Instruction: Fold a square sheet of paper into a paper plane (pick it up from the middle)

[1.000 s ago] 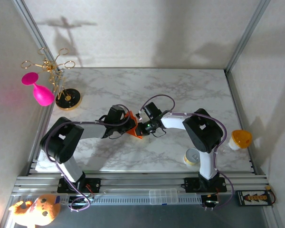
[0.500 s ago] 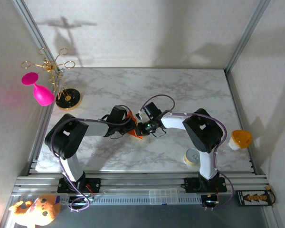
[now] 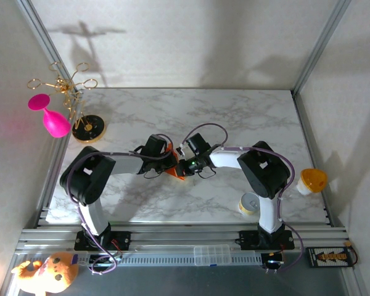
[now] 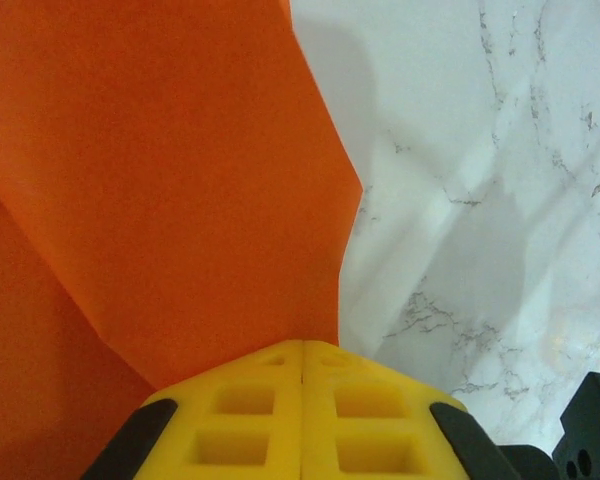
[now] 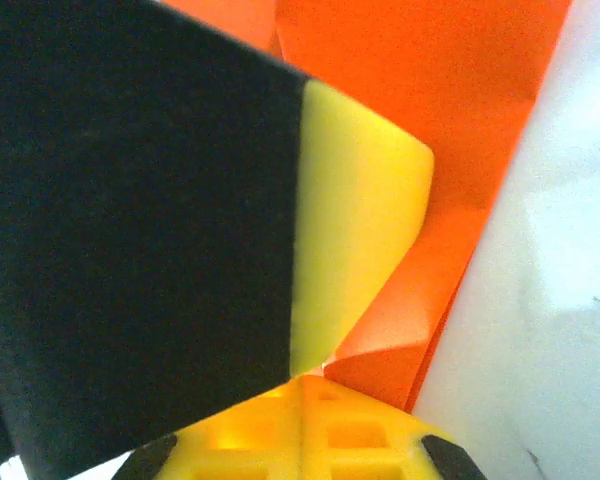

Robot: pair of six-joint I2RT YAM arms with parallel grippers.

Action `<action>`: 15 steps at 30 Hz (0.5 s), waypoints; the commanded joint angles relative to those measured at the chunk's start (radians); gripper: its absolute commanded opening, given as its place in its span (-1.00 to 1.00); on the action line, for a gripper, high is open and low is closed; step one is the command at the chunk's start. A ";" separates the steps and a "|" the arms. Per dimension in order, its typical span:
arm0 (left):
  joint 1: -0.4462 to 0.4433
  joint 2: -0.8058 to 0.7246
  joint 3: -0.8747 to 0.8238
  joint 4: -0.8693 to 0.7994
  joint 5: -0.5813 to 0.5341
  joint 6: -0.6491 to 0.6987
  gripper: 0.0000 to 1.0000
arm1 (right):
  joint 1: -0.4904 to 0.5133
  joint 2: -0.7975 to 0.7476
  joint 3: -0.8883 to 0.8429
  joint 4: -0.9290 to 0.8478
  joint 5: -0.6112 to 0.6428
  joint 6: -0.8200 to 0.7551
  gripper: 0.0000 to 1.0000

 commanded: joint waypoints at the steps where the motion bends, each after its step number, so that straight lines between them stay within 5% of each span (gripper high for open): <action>1: 0.054 0.052 0.019 -0.076 -0.115 0.065 -0.89 | 0.000 0.060 -0.084 -0.137 0.114 -0.028 -0.95; 15: 0.115 0.043 0.068 -0.091 -0.110 0.091 -0.87 | 0.000 0.047 -0.105 -0.115 0.101 -0.022 -0.96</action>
